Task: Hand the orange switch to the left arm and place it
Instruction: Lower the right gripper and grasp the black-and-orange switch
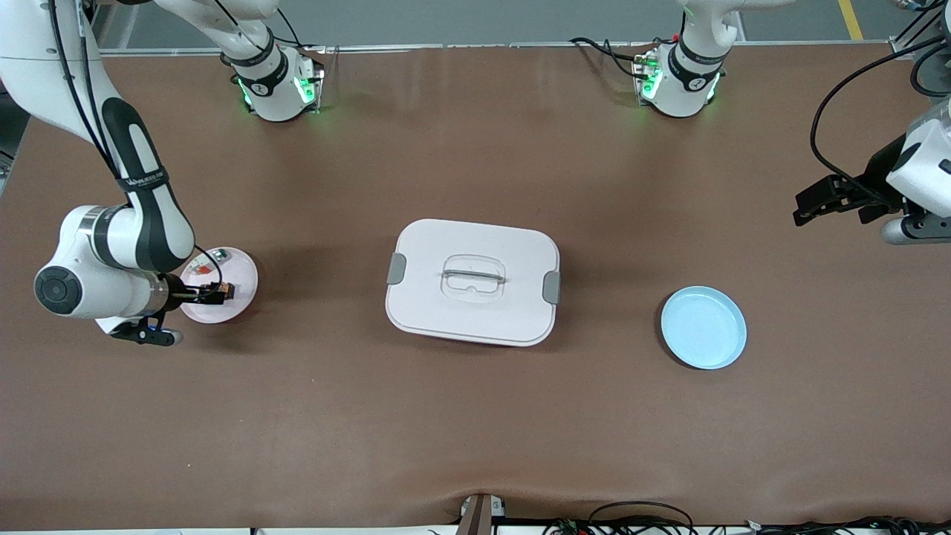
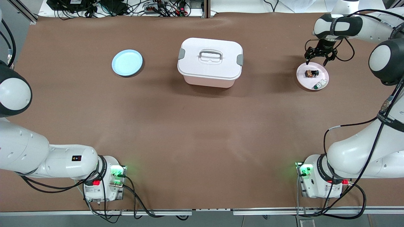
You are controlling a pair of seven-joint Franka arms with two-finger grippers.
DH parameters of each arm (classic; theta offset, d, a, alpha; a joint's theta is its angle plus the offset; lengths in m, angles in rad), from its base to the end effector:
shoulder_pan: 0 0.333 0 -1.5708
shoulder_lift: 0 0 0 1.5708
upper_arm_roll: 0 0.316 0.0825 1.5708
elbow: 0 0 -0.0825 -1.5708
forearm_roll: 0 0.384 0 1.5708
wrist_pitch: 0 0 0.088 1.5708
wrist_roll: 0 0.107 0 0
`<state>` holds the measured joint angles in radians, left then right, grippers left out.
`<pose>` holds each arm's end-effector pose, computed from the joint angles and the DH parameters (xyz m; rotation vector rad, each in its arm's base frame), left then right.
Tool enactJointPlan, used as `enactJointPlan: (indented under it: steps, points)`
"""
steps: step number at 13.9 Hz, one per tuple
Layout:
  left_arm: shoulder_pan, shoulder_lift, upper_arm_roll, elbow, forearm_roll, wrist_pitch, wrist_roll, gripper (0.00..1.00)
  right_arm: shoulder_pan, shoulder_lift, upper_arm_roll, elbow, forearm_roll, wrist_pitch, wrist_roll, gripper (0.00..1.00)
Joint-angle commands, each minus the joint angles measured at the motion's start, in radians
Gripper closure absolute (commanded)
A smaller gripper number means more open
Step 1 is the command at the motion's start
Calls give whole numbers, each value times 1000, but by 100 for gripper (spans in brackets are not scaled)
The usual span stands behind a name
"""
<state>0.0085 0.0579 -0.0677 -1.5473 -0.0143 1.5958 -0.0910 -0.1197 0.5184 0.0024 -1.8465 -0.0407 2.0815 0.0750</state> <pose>0.5732 -0.0343 0.6052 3.1237 0.0505 -0.0166 0.6064 -0.0736 0.2232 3.0743 -0.2581 -0.4410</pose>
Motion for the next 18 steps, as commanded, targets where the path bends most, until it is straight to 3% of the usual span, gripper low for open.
enactJointPlan:
  steps: [1, 18]
  points:
    - [-2, 3, -1, 18, 11, -20, 11, 0, -20, 6, 16, -16, -18, 11, 2, 0]
    - [1, 5, -1, 16, 13, -20, 14, 0, -23, 51, 16, -20, -11, 74, -9, 0]
